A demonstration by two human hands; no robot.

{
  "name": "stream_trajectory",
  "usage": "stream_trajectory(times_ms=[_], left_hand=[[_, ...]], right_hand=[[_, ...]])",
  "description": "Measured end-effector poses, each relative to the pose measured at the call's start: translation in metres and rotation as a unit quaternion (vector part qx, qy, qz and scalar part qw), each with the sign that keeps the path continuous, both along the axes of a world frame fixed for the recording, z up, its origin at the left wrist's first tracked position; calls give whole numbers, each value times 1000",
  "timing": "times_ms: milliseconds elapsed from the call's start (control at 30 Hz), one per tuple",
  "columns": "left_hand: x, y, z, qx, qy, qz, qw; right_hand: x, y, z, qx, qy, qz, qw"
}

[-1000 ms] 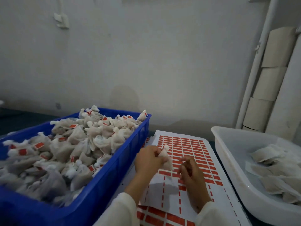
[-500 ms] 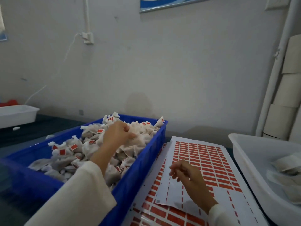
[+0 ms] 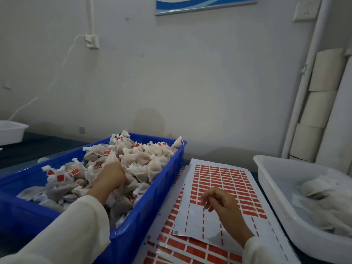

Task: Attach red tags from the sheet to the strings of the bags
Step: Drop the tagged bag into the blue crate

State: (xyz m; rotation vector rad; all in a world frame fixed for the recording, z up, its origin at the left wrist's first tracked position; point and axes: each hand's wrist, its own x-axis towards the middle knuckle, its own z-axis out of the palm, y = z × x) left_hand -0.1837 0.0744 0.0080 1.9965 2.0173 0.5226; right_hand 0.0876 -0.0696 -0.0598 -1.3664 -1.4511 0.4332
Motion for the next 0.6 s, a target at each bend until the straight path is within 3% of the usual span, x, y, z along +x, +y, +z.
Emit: stream_trajectory(times_ms=[133,300,467,600], left_hand=[[26,-26,34,124,91,-11,988],[90,-94,69,220,86,-151,960],[158,-128,44,124,91,-280,948],[193,-121,-7,133,51,-313,939]], right_hand=[[4,-8,5,-2,7,-8,1000],[11,-17,21,21,58,-71,996],[28,-37,40,16,111,-107,988],[47,-56,48,-32,85,-144,985]])
